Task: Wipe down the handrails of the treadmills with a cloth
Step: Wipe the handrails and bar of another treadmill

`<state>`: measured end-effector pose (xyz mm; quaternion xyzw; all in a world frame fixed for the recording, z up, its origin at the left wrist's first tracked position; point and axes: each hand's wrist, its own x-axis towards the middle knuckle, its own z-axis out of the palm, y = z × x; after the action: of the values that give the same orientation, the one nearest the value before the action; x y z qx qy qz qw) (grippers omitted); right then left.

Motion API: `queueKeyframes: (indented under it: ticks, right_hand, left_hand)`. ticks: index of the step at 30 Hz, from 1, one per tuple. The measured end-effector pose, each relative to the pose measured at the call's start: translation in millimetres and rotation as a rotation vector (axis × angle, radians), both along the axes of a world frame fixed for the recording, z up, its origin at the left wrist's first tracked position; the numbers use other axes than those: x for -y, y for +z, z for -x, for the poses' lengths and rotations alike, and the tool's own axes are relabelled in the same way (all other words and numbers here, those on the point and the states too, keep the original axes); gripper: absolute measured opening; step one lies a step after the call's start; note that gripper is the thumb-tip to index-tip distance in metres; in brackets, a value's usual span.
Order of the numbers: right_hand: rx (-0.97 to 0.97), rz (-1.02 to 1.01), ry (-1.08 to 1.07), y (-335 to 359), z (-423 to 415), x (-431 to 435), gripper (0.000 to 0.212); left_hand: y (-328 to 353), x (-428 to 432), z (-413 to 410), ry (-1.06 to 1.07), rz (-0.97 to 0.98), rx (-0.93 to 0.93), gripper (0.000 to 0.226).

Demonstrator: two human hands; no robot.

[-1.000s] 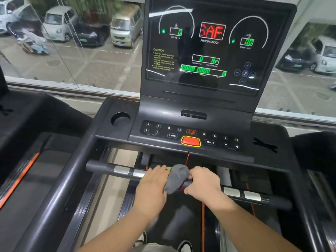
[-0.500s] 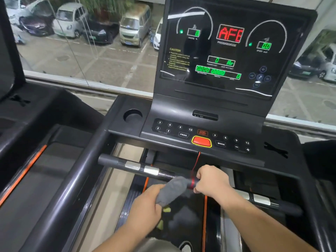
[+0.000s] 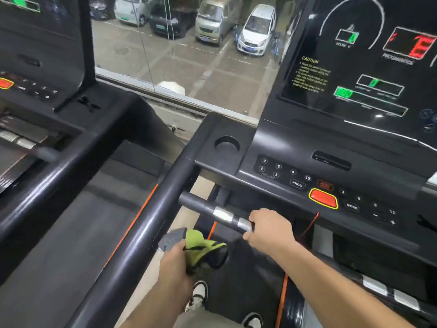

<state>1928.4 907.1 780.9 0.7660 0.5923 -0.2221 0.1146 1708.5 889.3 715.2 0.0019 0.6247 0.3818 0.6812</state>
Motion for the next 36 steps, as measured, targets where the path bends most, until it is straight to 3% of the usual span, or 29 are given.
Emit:
queueKeyframes:
  ticks: [3, 4, 6, 7, 10, 13, 14, 18, 20, 22, 27, 29, 32, 34, 36]
  right_hand:
    - [0.0, 0.012, -0.046, 0.2, -0.3, -5.1, 0.023]
    - [-0.008, 0.021, -0.065, 1.0, -0.7, -7.4, 0.026]
    - [-0.011, 0.039, -0.091, 0.5, 0.5, -10.8, 0.03]
    - [-0.004, 0.049, -0.098, 0.7, 2.2, -11.9, 0.029]
    - [0.025, 0.056, -0.109, -0.5, 4.5, -13.0, 0.023]
    - [0.025, 0.056, -0.143, 1.7, 4.6, -11.5, 0.026]
    - [0.026, 0.052, -0.153, 1.9, 5.2, -10.6, 0.027]
    - [0.022, 0.014, -0.187, 0.1, 9.4, -7.2, 0.031]
    - [0.025, 0.006, -0.191, 0.2, 10.1, -6.7, 0.029]
    - [0.032, 0.005, -0.188, 0.5, 11.0, -6.3, 0.028]
    - [0.017, -0.032, -0.182, -0.6, 11.2, 2.3, 0.035]
    - [-0.031, -0.039, -0.196, -2.1, 6.3, 7.6, 0.05]
    - [-0.132, -0.029, -0.235, 3.9, -6.5, 12.1, 0.071]
    - [-0.064, -0.005, -0.199, 11.8, -13.0, 15.4, 0.067]
    - [0.029, 0.027, -0.178, 14.7, -14.9, 20.7, 0.05]
  left_hand:
    - [12.0, -44.2, -18.1, 0.019, -0.102, 0.095, 0.034]
    - [5.3, -53.2, -26.3, 0.037, -0.11, 0.104, 0.042]
    - [-15.0, -58.6, -46.8, 0.029, -0.063, 0.061, 0.036]
    - [-41.7, -53.3, -57.0, -0.009, -0.029, 0.05, 0.036]
    - [-14.0, -24.1, -77.7, -0.2, 0.053, 0.178, 0.048]
    - [11.5, -14.3, -75.7, -0.324, 0.046, 0.233, 0.01]
    - [13.9, -20.9, -66.5, -0.335, 0.062, 0.233, 0.016]
    - [-7.1, -74.6, -16.7, -0.103, -0.007, 0.16, 0.019]
    - [-11.9, -76.5, -14.7, -0.097, -0.007, 0.133, 0.027]
    - [-0.1, -54.5, -31.0, -0.161, -0.011, 0.166, 0.033]
    - [34.9, -17.3, -40.4, -0.45, 0.015, 0.105, 0.023]
    - [48.1, -29.7, -22.9, -0.452, -0.038, 0.032, 0.015]
    - [70.7, -54.6, -0.9, -0.391, -0.252, -0.232, 0.009]
    - [85.6, -66.9, 4.3, -0.443, -0.489, -0.429, 0.012]
    - [88.1, -75.3, 3.5, -0.593, -0.722, -0.602, 0.017]
